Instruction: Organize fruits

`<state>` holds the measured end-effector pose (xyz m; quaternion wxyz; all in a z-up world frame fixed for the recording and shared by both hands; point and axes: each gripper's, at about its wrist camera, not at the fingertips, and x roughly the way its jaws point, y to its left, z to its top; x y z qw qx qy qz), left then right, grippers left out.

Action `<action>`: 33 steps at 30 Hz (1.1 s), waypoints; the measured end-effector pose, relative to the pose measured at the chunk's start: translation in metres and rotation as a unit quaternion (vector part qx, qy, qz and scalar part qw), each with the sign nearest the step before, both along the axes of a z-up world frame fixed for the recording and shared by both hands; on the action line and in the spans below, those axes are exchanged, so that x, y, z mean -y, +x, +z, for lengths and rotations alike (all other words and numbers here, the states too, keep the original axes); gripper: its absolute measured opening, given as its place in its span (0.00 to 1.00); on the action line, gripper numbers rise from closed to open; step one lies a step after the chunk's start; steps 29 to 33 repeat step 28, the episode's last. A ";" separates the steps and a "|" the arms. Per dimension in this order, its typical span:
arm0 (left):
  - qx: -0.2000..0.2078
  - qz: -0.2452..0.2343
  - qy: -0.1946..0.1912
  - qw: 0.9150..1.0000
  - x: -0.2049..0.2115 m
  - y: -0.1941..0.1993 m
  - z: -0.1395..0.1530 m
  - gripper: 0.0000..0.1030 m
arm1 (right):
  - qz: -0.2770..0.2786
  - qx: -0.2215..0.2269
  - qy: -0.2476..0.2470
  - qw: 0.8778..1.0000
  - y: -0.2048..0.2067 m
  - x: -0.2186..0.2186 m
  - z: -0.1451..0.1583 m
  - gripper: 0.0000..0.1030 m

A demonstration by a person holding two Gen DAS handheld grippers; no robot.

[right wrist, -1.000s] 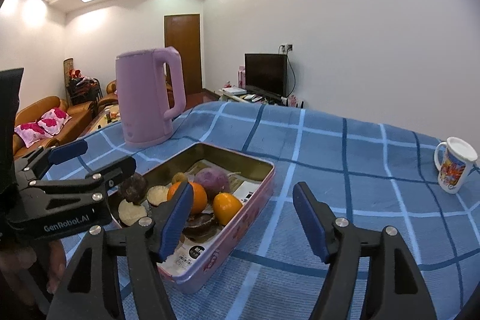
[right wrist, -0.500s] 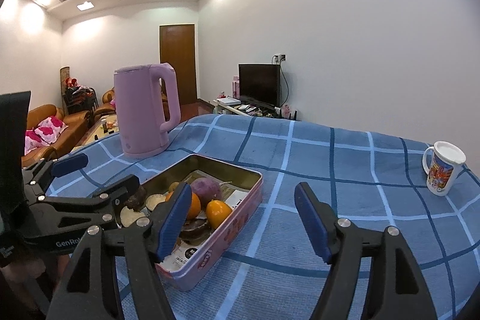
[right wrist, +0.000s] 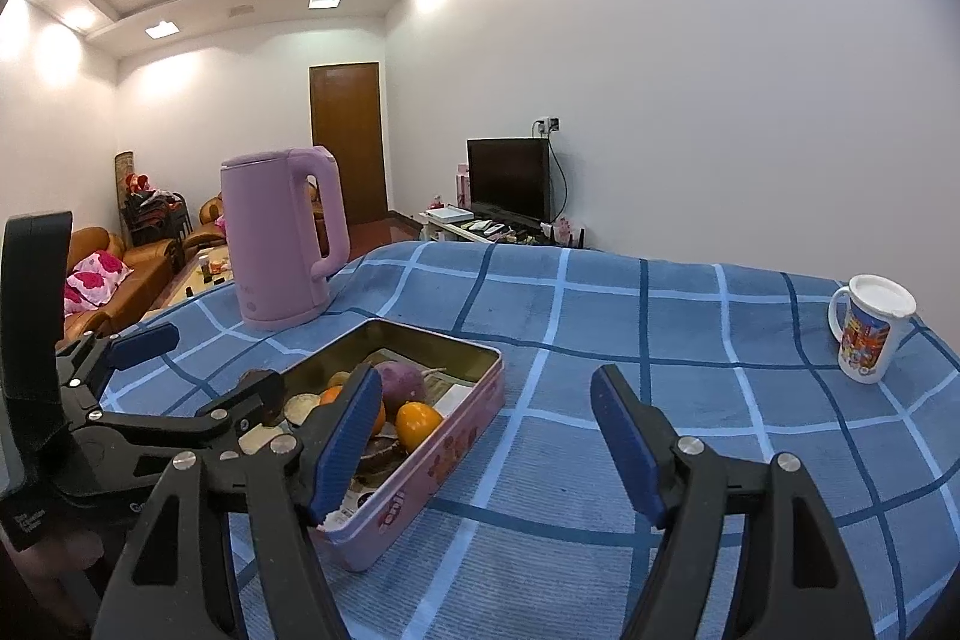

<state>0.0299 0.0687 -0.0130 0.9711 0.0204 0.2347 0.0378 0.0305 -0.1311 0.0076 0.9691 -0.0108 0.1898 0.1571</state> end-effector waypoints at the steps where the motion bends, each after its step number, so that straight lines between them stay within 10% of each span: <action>1: -0.001 0.000 0.001 1.000 0.001 0.000 0.000 1.00 | 0.000 0.000 0.000 1.000 0.000 0.001 0.000 0.72; 33: 0.006 -0.007 0.011 1.000 0.010 -0.008 0.003 1.00 | 0.003 -0.003 -0.008 1.000 -0.005 0.007 0.001 0.72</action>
